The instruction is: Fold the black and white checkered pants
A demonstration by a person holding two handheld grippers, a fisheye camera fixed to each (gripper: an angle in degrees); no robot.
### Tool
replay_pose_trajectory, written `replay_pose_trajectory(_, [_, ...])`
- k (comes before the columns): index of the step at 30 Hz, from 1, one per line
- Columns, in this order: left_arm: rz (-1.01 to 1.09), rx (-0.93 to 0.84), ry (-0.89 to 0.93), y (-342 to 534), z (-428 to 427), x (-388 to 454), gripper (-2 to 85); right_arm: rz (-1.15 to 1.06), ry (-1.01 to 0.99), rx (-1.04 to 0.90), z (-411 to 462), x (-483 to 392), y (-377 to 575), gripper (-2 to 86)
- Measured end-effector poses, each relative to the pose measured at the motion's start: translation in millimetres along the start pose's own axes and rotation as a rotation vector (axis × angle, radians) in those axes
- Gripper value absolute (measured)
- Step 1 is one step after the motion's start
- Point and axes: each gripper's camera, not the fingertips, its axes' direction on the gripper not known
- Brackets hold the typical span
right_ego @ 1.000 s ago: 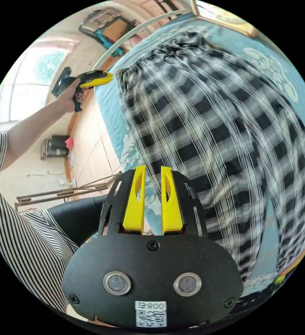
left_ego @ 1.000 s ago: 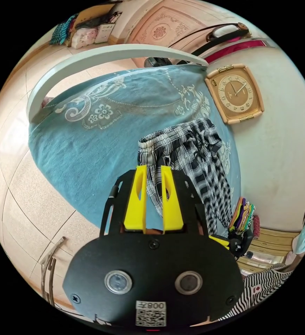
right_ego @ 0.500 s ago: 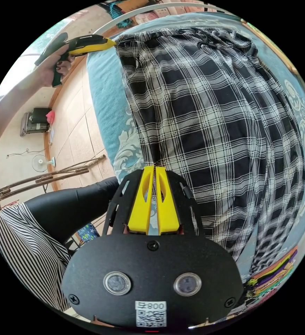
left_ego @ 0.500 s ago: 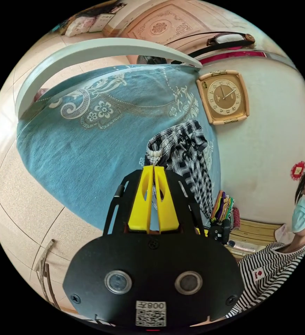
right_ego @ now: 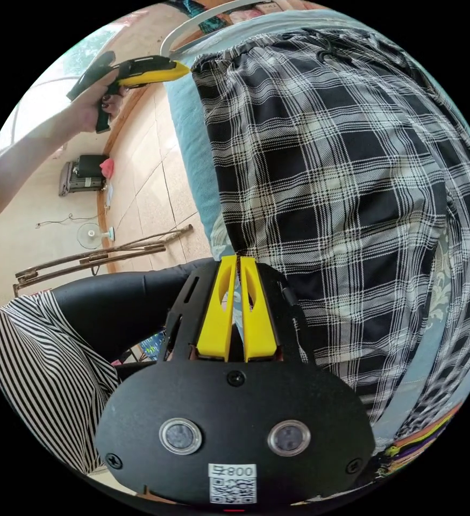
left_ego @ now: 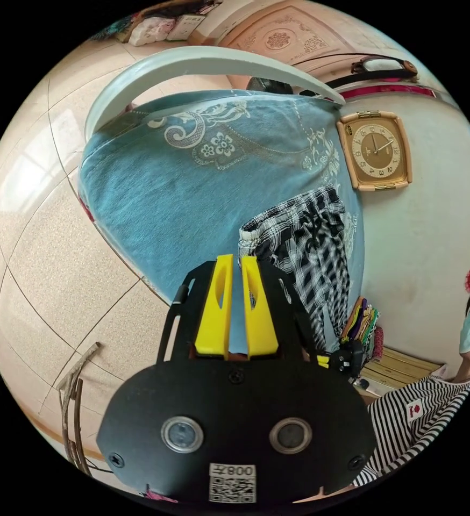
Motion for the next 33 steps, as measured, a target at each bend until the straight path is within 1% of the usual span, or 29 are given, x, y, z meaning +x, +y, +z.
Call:
replay_pose_trajectory(2, [0.005,0.05,0.001,-5,-15,10,4.0,0.045,-0.021,0.035,-15,5,0,1.3])
replay_pose_trajectory(5, [0.101,0.095,0.049,-25,-26,41,4.9,0.105,-0.056,0.072,-36,13,4,1.7])
replay_pose_trajectory(7, [0.25,0.049,0.099,-54,-18,80,6.0,0.154,-0.052,0.134,-57,23,7,1.9])
replay_pose_trajectory(9, [0.362,0.008,0.103,-79,-7,112,6.7,0.198,-0.011,0.21,-83,40,8,2.4])
replay_pose_trajectory(11, [0.458,-0.031,0.108,-103,5,142,7.3,0.261,0.122,0.315,-121,69,5,3.3])
replay_pose_trajectory(12, [0.492,-0.048,0.096,-118,13,159,7.6,0.275,0.149,0.336,-130,77,3,3.5])
replay_pose_trajectory(14, [0.512,-0.076,0.093,-139,22,179,7.9,0.307,0.256,0.384,-162,106,-9,5.0])
replay_pose_trajectory(17, [0.528,-0.09,0.056,-164,32,202,8.1,0.289,0.386,0.436,-195,129,-27,5.9])
replay_pose_trajectory(21, [0.504,-0.144,0.075,-183,45,217,7.6,0.253,0.466,0.399,-216,147,-51,7.2])
replay_pose_trajectory(25, [0.512,-0.177,0.093,-191,48,231,4.3,0.212,0.542,0.35,-228,155,-69,7.4])
replay_pose_trajectory(29, [0.53,-0.123,0.148,-192,32,242,2.4,0.189,0.549,0.278,-235,163,-85,5.5])
replay_pose_trajectory(33, [0.512,-0.025,0.225,-193,5,246,1.4,0.191,0.529,0.273,-247,169,-88,2.7])
